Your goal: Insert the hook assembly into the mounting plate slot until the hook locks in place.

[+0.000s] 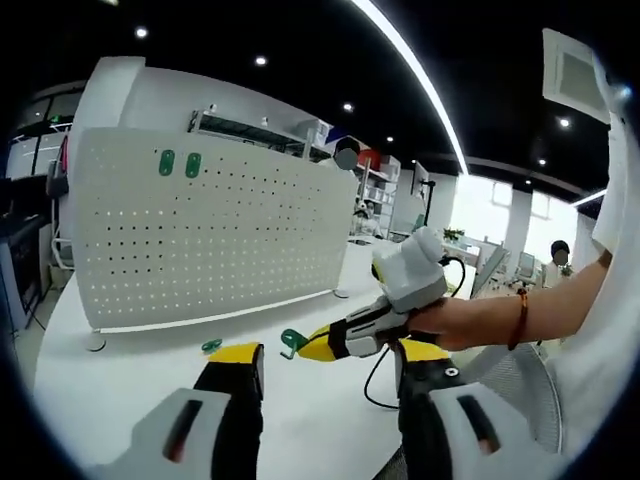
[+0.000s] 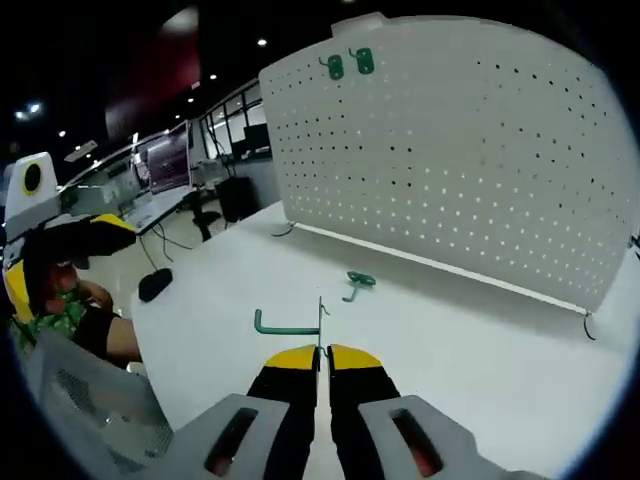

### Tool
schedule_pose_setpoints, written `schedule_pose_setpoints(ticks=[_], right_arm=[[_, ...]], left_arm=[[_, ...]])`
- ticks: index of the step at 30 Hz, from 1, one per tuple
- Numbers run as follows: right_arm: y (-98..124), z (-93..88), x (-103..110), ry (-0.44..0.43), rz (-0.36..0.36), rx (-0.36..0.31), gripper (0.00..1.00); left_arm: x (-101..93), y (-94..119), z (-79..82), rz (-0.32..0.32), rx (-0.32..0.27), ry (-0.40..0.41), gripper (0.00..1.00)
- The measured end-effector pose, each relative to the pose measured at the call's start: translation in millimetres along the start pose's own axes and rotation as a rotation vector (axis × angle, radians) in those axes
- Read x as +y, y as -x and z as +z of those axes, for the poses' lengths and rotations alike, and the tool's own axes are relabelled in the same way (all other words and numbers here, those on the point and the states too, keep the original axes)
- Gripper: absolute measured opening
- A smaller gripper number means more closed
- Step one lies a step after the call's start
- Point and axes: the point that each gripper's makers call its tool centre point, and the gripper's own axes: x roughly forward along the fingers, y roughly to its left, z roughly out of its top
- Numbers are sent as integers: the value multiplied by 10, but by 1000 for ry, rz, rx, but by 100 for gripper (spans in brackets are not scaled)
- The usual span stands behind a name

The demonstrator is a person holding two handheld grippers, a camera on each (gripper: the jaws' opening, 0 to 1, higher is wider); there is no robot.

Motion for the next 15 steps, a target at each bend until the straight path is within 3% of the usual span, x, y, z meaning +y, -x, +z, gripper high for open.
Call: schedule_pose_setpoints(ticks=[12, 15], right_arm=[[229, 353, 106, -24, 25, -169, 2], [276, 443, 165, -14, 43, -203, 2]], left_arm=[[-7, -205, 109, 48, -13, 49, 45], [15, -244, 121, 61, -17, 82, 39]])
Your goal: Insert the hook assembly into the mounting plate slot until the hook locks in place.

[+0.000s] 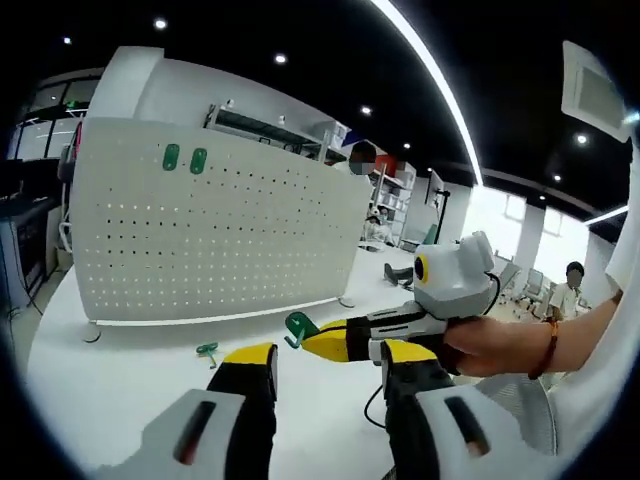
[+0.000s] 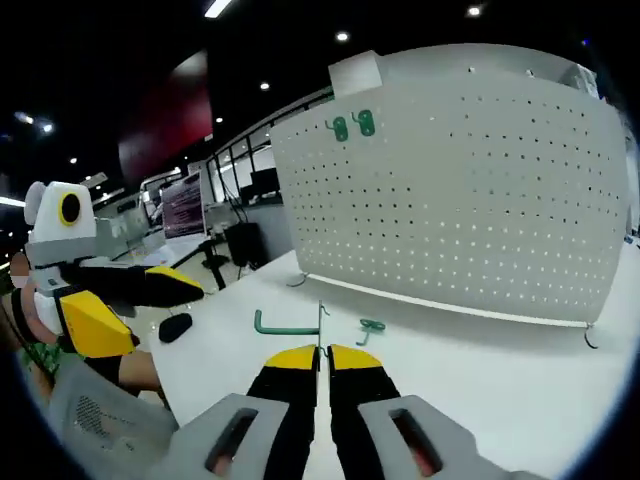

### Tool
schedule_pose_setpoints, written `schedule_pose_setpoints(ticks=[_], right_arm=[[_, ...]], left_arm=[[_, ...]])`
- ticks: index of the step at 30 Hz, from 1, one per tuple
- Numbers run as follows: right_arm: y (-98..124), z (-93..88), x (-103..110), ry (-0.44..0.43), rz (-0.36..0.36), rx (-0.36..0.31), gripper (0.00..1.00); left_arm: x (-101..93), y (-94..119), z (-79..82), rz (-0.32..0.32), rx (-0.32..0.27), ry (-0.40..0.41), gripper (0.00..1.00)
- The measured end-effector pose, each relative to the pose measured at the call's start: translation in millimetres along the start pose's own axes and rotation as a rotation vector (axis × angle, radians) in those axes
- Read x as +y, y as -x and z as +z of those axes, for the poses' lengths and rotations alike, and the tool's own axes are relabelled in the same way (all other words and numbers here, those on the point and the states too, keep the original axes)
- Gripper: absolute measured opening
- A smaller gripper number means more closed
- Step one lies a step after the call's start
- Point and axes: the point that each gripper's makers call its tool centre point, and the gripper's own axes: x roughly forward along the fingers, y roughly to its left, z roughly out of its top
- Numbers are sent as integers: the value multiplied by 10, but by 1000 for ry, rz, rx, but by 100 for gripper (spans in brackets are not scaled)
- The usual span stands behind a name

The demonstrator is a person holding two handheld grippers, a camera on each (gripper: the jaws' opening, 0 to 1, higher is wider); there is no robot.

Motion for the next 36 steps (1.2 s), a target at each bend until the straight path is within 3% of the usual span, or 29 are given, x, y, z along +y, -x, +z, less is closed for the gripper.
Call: schedule_pose_setpoints(ticks=[12, 23, 28, 31, 36], right_arm=[[66, 147, 151, -44, 42, -72, 2], [112, 263, 299, -43, 107, -125, 2], [130, 292, 394, -30, 142, -144, 2], [147, 313, 442, -32, 159, -163, 2], [155, 327, 461, -42, 158, -179, 2]], left_arm=[[57, -89, 57, 15, -30, 89, 35], [80, -108, 135, 5, -76, 140, 18], [97, -112, 120, 12, -69, 153, 12], [97, -105, 144, 5, -84, 194, 5], [85, -119, 128, 4, -79, 203, 5]])
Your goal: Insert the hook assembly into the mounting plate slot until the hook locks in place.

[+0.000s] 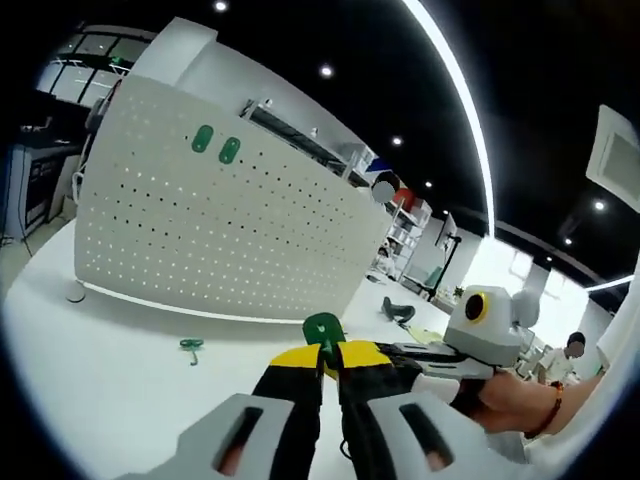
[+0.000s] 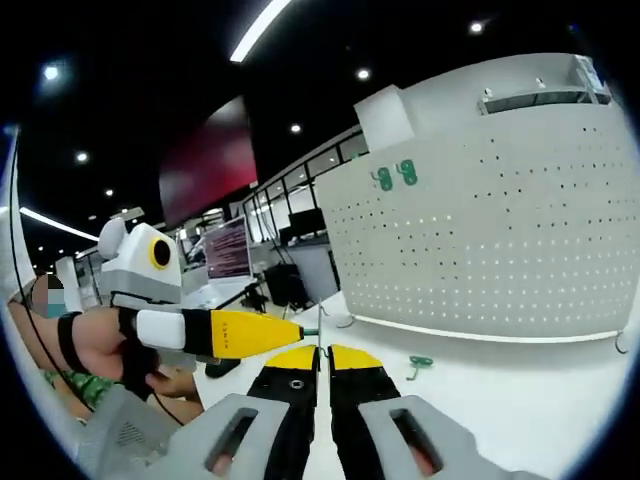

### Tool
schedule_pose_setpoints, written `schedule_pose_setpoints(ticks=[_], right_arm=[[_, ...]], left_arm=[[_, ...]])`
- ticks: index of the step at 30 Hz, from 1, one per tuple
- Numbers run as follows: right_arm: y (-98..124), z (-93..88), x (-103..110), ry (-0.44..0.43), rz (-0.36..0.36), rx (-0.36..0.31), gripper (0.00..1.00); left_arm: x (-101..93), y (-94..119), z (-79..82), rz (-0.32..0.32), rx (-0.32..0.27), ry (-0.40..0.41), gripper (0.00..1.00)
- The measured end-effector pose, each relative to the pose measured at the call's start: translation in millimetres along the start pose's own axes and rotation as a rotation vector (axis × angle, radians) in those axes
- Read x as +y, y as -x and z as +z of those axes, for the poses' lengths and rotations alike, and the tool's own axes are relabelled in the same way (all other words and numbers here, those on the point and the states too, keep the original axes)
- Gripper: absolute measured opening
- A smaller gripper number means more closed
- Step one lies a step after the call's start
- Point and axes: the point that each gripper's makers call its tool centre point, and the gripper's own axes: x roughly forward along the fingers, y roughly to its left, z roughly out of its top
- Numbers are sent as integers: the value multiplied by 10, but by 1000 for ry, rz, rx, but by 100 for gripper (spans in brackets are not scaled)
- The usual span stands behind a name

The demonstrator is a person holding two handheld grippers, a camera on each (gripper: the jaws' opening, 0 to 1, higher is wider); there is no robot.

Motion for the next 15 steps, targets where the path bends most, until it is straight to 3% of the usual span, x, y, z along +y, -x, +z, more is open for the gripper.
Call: schedule_pose_setpoints(ticks=[8, 15], right_arm=[[4, 38, 16, -1, -5, -43, 2], [2, 83, 6, 24, -6, -67, 3]], left_arm=[[-17, -10, 30, -2, -20, 52, 4], [-33, -43, 77, -1, -40, 19, 3]])
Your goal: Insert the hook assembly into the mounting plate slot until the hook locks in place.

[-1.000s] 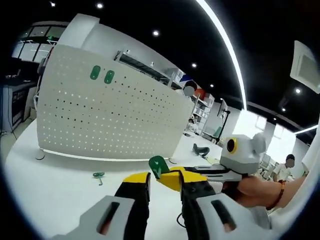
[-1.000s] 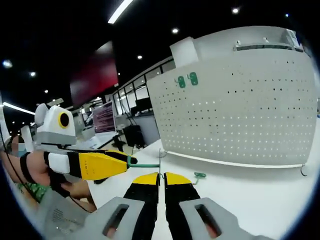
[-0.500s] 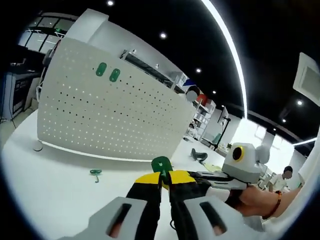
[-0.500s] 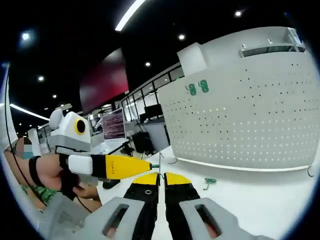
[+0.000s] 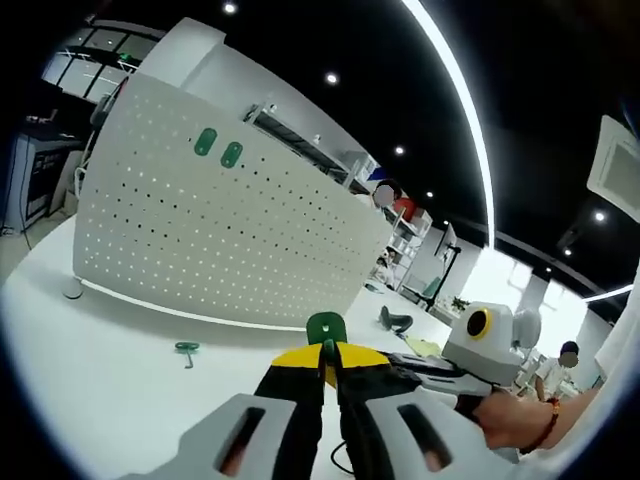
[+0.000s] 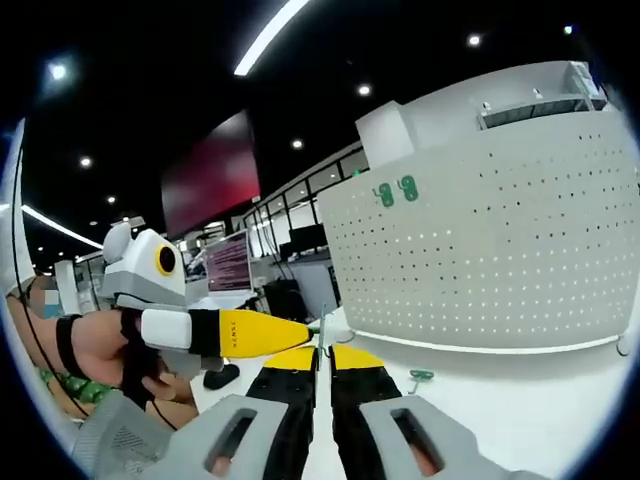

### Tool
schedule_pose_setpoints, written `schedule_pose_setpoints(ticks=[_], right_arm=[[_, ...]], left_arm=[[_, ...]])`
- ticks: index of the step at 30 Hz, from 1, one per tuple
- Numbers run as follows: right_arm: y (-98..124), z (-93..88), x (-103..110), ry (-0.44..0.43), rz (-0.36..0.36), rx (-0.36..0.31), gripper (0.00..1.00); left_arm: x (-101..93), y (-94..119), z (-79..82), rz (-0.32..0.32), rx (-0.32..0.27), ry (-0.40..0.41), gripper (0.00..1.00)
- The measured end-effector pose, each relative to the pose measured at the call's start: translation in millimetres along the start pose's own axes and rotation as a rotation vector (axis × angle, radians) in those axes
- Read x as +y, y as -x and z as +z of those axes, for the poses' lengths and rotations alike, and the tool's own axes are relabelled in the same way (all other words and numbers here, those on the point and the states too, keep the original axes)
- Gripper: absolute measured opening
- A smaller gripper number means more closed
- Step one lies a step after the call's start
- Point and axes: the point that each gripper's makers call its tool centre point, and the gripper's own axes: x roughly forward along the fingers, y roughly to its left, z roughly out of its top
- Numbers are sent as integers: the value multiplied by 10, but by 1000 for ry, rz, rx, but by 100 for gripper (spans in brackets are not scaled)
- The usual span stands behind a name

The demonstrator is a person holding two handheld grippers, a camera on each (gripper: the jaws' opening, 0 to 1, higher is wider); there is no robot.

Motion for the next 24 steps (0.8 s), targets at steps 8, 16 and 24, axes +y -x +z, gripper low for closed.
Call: schedule_pose_setpoints(ticks=[8, 16, 24], right_arm=[[70, 28, -114, 4, -21, -6, 5], [173, -13, -238, -9, -41, 12, 5], [316, -63, -364, 8, -59, 49, 13]], left_arm=[[60, -87, 136, 27, -45, -8, 3], [100, -209, 290, 86, -81, -80, 3], [102, -355, 423, 151, -114, -163, 3]])
